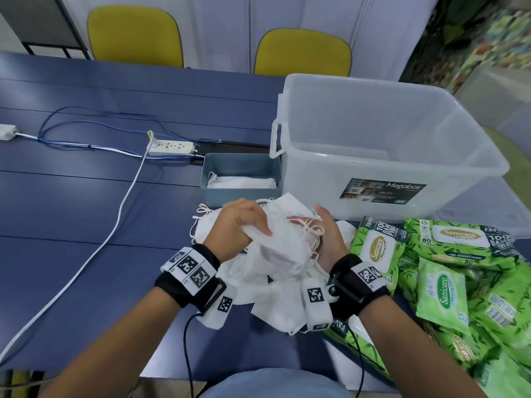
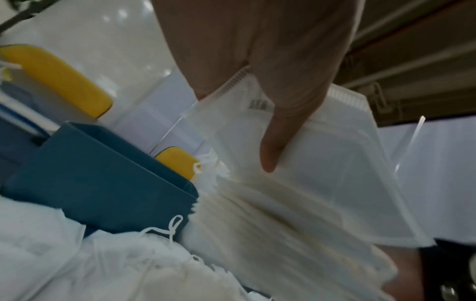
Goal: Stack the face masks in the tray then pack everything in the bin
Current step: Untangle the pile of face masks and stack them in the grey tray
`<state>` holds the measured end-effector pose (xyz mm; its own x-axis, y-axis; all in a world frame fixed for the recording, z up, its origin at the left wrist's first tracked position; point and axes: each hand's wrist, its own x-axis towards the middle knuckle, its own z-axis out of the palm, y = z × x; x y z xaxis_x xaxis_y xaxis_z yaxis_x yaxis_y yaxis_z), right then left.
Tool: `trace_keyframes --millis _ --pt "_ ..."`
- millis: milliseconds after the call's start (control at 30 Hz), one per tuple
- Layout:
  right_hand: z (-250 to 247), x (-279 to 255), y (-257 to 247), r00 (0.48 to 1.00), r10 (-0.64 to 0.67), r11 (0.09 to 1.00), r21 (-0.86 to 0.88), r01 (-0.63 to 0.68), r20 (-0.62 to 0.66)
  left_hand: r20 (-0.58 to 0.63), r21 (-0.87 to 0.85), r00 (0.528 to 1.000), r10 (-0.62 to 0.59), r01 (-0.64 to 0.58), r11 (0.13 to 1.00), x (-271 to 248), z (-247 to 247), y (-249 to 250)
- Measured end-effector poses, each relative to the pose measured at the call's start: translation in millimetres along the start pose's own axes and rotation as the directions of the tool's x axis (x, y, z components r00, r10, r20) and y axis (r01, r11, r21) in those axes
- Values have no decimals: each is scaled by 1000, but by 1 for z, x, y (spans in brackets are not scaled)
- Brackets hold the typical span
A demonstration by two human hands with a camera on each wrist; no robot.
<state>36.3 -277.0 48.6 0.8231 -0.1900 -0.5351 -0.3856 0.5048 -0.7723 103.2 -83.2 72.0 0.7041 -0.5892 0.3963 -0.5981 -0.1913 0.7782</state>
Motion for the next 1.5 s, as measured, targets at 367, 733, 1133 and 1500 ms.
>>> trace_keyframes --millis 367,733,1133,1500 --pt "-3 -9 4 973 -228 970 -90 224 -27 -157 -85 985 -65 52 995 -5 -5 -12" --pt "-3 -7 -2 886 -430 902 -116 415 -173 -284 -29 838 -465 477 878 -10 -22 -23" --pt "5 -7 13 876 -480 814 -344 469 58 -115 180 861 -495 508 843 -2 12 0" --pt "-14 -2 8 852 -524 757 -463 462 -8 -236 -428 769 -594 466 774 -6 -14 -12"
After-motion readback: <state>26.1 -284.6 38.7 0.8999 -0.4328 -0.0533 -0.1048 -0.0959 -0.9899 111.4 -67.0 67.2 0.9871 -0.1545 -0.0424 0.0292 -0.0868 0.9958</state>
